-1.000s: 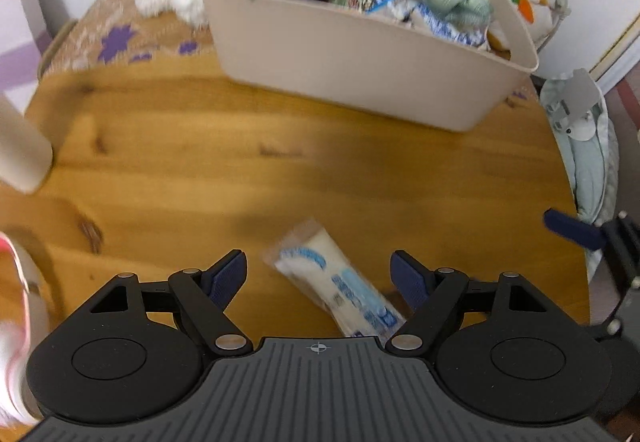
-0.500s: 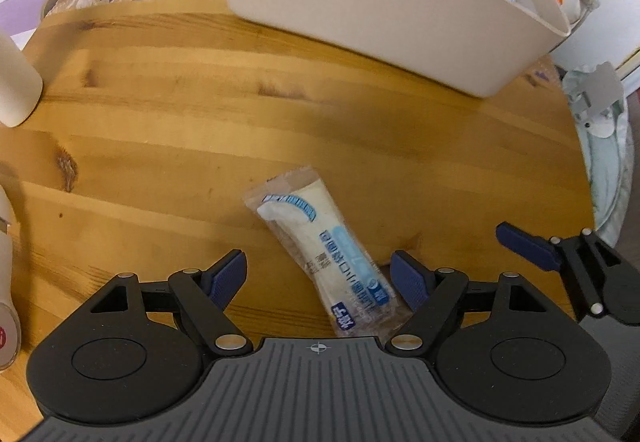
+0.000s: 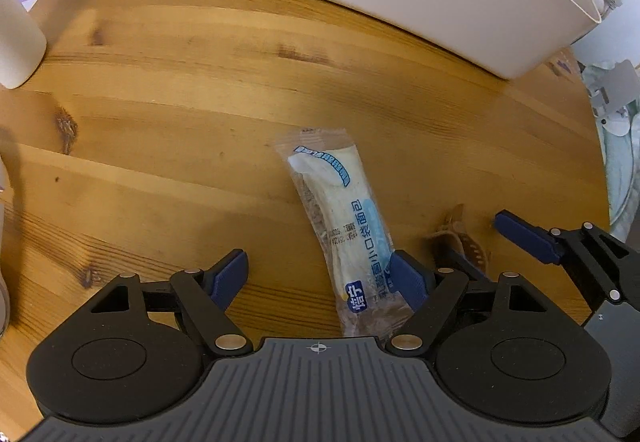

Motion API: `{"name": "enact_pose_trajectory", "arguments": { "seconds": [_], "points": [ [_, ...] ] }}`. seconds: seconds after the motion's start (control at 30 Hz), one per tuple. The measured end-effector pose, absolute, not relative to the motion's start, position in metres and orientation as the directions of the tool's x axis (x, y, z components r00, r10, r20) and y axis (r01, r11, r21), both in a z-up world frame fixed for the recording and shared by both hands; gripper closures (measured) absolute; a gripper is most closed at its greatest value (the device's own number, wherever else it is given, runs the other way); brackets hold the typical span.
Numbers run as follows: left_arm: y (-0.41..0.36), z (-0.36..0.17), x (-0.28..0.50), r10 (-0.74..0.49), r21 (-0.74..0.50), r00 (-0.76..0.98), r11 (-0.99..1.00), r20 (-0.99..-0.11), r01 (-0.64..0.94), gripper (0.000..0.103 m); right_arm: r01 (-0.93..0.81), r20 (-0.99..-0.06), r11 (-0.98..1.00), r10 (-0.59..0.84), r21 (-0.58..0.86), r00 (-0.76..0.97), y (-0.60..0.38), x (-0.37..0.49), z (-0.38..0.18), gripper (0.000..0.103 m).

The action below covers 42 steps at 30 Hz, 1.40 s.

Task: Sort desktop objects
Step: 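Move both tools back down toward the remaining items on the table, then grasp the white-blue wrapped packet with the left tool while the right tool grasps the brown claw clip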

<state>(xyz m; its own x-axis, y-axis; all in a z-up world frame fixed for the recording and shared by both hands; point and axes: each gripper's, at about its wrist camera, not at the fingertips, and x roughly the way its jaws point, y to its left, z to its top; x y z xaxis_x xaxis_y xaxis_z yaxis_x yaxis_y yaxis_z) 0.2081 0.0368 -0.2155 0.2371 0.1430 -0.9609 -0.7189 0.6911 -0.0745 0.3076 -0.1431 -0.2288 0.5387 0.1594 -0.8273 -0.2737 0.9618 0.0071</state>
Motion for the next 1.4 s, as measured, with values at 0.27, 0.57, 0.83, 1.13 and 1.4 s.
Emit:
{"name": "enact_pose_trajectory", "arguments": {
  "seconds": [0.27,0.57,0.83,1.13,1.4],
  "points": [
    [0.03,-0.217,0.213,0.169,-0.044,0.236,0.719,-0.957,-0.694,0.023,-0.249,-0.826,0.968,0.129,-0.014,0.549,-0.15,0.305,-0.228,0.063],
    [0.019,-0.211,0.216,0.142,-0.079,0.295,0.776,-0.945,-0.626,0.068,-0.254,-0.825,0.967,0.119,-0.031,0.552,-0.149,0.304,-0.228,0.069],
    [0.02,-0.211,0.212,0.126,-0.096,0.31,0.784,-0.942,-0.613,0.071,-0.262,-0.825,0.964,0.112,-0.045,0.554,-0.149,0.302,-0.227,0.07],
    [0.023,-0.205,0.209,0.152,-0.073,0.315,0.795,-0.937,-0.602,0.077,-0.259,-0.806,0.964,0.115,-0.049,0.581,-0.157,0.297,-0.22,0.07],
    [0.028,-0.194,0.21,0.154,-0.087,0.336,0.792,-0.929,-0.605,0.082,-0.257,-0.778,0.965,0.119,-0.056,0.617,-0.163,0.3,-0.204,0.07]
  ]
}}
